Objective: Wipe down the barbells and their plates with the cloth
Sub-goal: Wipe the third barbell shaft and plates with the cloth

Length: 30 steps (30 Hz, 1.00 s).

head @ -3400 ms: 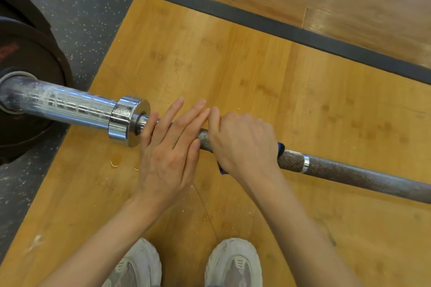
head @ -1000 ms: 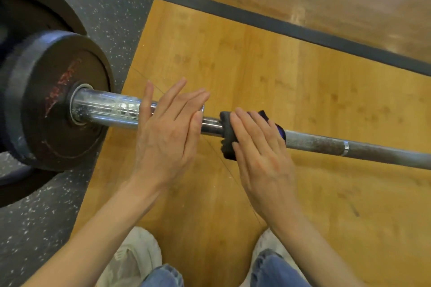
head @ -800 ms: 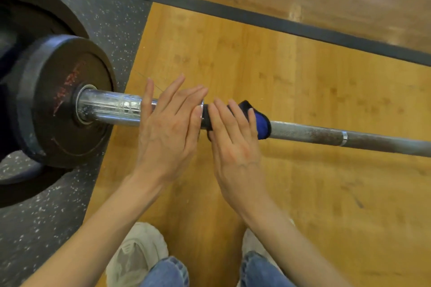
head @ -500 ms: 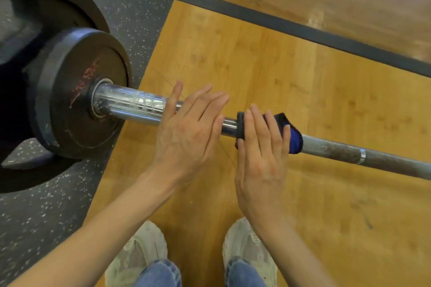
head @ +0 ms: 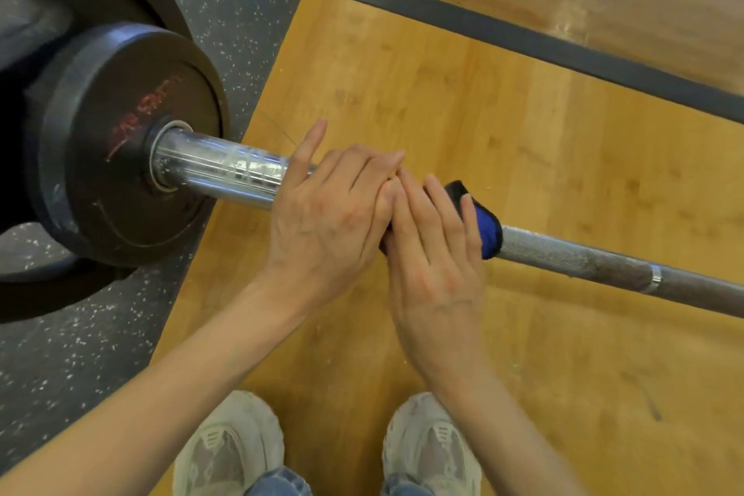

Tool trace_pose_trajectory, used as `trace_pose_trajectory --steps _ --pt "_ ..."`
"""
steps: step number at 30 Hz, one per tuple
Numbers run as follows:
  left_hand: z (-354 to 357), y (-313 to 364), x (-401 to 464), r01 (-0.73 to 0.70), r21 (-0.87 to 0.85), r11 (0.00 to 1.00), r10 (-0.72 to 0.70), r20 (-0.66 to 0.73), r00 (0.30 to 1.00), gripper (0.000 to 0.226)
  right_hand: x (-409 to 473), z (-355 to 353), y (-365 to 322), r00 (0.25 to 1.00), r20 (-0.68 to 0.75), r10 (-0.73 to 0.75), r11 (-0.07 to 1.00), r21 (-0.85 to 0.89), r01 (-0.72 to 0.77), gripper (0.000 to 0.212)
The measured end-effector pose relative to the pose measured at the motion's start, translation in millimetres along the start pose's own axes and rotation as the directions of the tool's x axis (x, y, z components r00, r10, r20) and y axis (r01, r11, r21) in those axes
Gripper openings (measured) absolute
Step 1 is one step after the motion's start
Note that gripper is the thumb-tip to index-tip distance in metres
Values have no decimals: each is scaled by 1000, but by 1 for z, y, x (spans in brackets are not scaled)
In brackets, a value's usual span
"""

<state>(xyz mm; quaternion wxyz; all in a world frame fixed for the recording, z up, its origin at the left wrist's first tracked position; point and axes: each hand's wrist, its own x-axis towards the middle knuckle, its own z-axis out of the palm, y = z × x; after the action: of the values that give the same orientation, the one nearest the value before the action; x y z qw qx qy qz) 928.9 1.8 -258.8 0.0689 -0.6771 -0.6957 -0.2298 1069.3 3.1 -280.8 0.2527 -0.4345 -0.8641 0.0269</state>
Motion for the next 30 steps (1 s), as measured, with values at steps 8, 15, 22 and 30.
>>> trace_pose_trajectory --steps 8,15,22,30 --pt "5 -7 31 5 -42 999 -4 26 1000 43 7 -3 24 985 -49 165 985 -36 -167 41" --pt "6 -16 58 -44 -47 998 50 138 989 51 19 -4 54 1000 -26 15 998 -56 -16 41" --pt "20 -14 49 1 -44 999 -4 -50 999 52 42 24 12 987 -104 124 992 -6 -125 42" --pt "25 -19 63 -30 -59 998 28 -28 999 46 40 11 42 984 -89 156 985 -55 -161 42"
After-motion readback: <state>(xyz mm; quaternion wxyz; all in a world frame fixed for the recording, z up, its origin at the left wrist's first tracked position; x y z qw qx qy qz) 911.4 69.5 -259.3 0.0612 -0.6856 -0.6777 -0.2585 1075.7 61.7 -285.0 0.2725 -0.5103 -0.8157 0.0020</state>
